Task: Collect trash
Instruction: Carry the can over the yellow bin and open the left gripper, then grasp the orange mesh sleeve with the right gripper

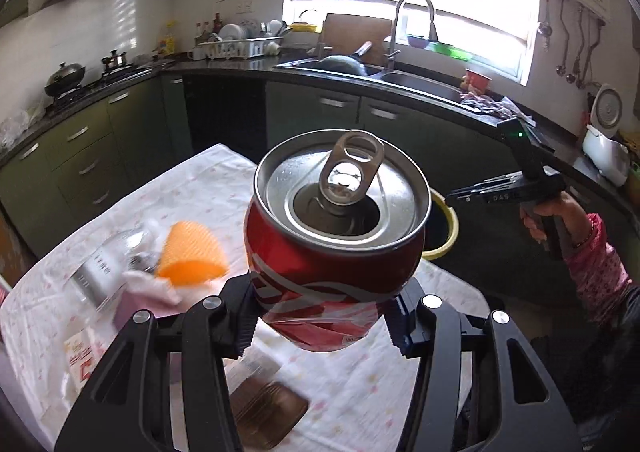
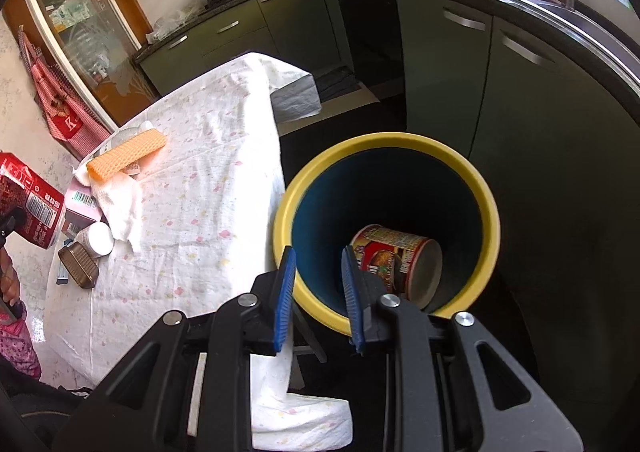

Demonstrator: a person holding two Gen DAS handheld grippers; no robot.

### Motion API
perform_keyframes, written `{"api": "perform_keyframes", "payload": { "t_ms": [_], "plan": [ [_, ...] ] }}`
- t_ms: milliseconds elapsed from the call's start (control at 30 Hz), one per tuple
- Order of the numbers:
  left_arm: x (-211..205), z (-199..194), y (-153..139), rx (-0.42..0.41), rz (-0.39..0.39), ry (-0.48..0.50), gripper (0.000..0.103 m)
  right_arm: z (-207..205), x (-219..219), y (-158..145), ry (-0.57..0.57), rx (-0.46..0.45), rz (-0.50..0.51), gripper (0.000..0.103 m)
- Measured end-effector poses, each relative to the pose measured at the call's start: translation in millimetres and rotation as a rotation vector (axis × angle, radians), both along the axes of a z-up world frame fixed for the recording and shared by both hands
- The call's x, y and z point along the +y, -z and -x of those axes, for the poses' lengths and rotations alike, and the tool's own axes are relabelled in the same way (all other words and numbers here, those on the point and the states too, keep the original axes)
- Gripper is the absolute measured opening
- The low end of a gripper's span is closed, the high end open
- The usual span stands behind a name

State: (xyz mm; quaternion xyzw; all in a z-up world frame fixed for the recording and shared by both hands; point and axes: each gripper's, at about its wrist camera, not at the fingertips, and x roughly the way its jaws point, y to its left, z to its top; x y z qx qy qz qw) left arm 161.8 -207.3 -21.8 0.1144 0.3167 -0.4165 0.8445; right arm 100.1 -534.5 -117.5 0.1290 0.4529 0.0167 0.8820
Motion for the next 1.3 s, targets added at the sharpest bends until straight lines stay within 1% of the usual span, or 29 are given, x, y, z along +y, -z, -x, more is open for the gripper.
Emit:
{"api": "perform_keyframes", "payload": {
  "t_ms": [100, 200, 300, 433, 500, 533, 567, 633, 700, 767, 867, 967, 1033, 1133, 1300],
  "plan": [
    [-60, -6, 3, 0.028, 0.02, 0.073, 0.052, 19, -24, -1, 0.04, -0.01, 0.003, 0.023],
    [-120, -15, 14, 0.057, 0.01, 0.119, 0.052, 39, -46, -1, 0.079, -0.025, 0.0, 0.023],
    [-173, -32, 35, 0.1, -0.025, 0.13, 0.052, 56, -66, 2, 0.112, -0.036, -0.017, 0.023],
    [-232, -54, 68, 0.143, -0.075, 0.131, 0.052, 70, -86, 11, 0.143, -0.035, -0.043, 0.023],
    [-254, -65, 83, 0.15, -0.097, 0.113, 0.058, 73, -92, 17, 0.154, -0.031, -0.057, 0.023],
    [-263, -70, 89, 0.148, -0.113, 0.09, 0.068, 73, -94, 19, 0.158, -0.03, -0.062, 0.023],
    [-268, -74, 93, 0.15, -0.118, 0.076, 0.074, 74, -95, 21, 0.161, -0.029, -0.068, 0.023],
    [-271, -79, 95, 0.164, -0.115, 0.047, 0.074, 73, -95, 23, 0.159, -0.026, -0.073, 0.023],
    [-264, -77, 88, 0.171, -0.086, 0.033, 0.074, 72, -93, 24, 0.152, -0.025, -0.076, 0.023],
    [-244, -71, 74, 0.138, -0.064, 0.019, 0.076, 69, -90, 23, 0.145, -0.023, -0.072, 0.023],
    [-202, -57, 49, 0.091, -0.015, -0.002, 0.083, 63, -85, 21, 0.132, -0.019, -0.063, 0.024],
    [-154, -48, 31, 0.042, 0.014, -0.043, 0.085, 55, -74, 18, 0.107, -0.012, -0.05, 0.024],
    [-120, -46, 20, 0.027, 0.034, -0.087, 0.085, 44, -60, 14, 0.084, -0.005, -0.037, 0.024],
    [-63, -52, 6, 0.004, 0.066, -0.192, 0.087, 29, -39, 8, 0.044, 0.008, -0.012, 0.024],
    [41, -69, -5, -0.064, 0.128, -0.409, 0.089, -1, 11, -1, -0.052, 0.029, 0.031, 0.024]
  ]
}}
